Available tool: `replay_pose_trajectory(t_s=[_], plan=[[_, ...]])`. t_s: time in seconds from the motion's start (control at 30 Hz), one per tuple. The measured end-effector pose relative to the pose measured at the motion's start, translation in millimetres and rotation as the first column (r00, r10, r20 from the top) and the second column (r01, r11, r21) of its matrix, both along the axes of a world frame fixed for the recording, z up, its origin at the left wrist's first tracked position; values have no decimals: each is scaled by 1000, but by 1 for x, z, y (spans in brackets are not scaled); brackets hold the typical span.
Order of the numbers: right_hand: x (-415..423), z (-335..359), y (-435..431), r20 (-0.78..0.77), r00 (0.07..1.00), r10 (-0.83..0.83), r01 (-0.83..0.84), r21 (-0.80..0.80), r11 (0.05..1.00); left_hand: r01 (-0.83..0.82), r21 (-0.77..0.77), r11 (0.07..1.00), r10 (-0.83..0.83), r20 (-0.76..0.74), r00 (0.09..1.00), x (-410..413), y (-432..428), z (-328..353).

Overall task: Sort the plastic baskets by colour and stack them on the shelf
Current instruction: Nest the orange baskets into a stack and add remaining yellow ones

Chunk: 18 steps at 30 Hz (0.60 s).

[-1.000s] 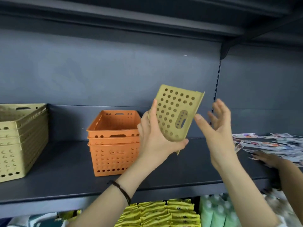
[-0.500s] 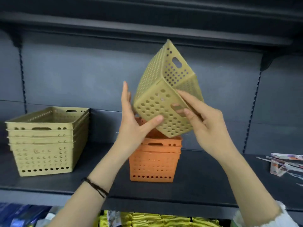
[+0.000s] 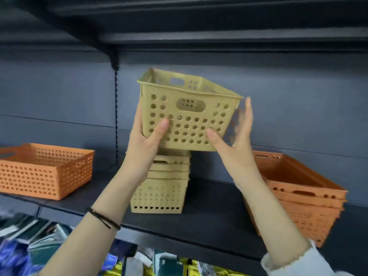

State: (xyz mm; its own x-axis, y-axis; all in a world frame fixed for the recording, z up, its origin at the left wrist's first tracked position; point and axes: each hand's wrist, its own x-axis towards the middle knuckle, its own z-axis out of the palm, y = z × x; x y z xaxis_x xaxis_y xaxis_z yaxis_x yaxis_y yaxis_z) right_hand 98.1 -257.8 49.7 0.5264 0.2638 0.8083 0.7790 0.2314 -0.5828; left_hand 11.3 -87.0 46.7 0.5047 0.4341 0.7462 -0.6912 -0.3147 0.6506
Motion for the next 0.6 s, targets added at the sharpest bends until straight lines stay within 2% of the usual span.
replay_pose_trajectory(t_s=[0.07, 0.2, 0.33, 0.6], plan=[[-3, -3, 27, -115, 984, 135, -139, -25, 990, 39, 15, 999, -37, -113, 993, -3, 32, -1], [-5, -9, 69, -132, 986, 101, -115, -103, 988, 32, 134, 991, 9, -300, 954, -1, 85, -13], [5, -20, 91, -148, 989, 19, -47, -190, 981, 64, 188, 980, 10, -372, 928, 3, 115, -23], [19, -30, 108, -133, 981, -144, 104, -270, 957, 129, 248, 960, -26, -382, 924, 20, 138, -26]])
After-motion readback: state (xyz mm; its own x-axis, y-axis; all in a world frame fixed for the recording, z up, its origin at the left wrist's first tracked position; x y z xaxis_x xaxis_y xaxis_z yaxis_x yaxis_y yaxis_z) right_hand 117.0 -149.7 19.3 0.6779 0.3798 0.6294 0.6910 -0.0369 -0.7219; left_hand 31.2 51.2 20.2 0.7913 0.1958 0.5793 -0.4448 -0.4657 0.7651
